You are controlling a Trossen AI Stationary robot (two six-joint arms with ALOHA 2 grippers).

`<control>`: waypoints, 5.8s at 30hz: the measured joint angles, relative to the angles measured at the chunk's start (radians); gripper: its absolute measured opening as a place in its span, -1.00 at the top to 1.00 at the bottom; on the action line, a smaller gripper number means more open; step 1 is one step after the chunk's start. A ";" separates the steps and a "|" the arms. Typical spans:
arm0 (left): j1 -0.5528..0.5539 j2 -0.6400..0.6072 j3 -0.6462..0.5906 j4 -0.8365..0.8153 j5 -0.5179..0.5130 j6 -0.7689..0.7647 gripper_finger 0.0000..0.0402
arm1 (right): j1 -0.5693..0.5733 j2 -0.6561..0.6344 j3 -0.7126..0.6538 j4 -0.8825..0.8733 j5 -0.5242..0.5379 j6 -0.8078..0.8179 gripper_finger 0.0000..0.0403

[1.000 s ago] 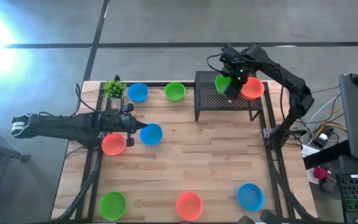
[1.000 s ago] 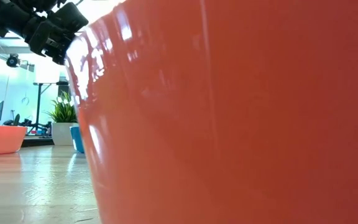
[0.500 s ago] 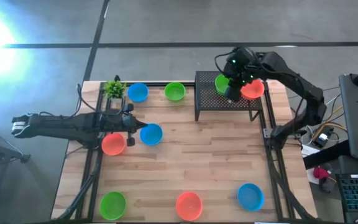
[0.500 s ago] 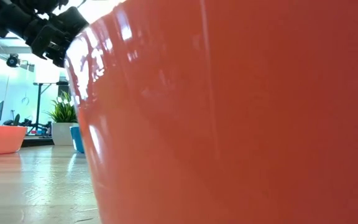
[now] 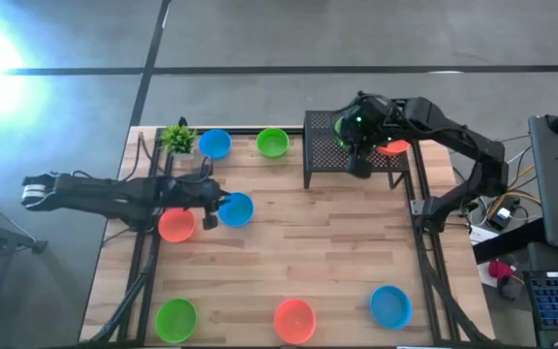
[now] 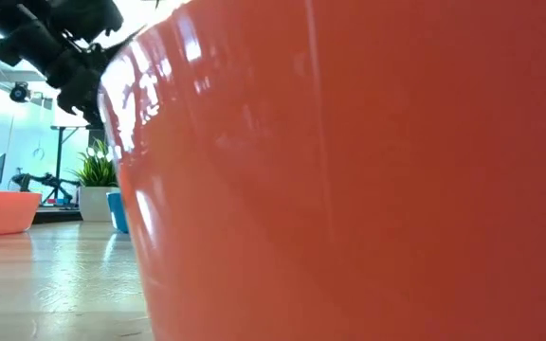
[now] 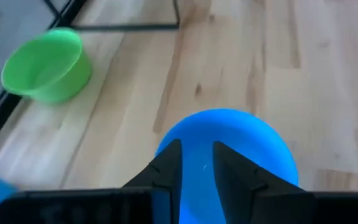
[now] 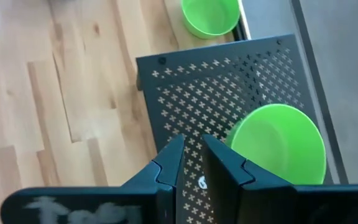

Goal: Pick & Place Mini bowls
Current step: Put the middle blue bowl on the shelf

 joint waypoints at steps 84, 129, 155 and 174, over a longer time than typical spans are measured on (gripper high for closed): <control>0.011 0.370 0.274 0.533 -0.459 0.167 1.00 | 0.179 -0.005 -0.304 0.705 0.031 -0.312 0.74; -0.007 0.462 0.259 0.933 -0.564 0.373 1.00 | 0.188 0.023 -0.475 1.183 0.166 -0.161 0.45; -0.102 0.467 0.280 0.978 -0.585 0.481 1.00 | 0.190 0.021 -0.482 1.168 0.215 -0.060 0.71; -0.106 0.467 0.293 0.983 -0.582 0.473 1.00 | 0.188 0.022 -0.482 1.168 0.215 -0.073 0.68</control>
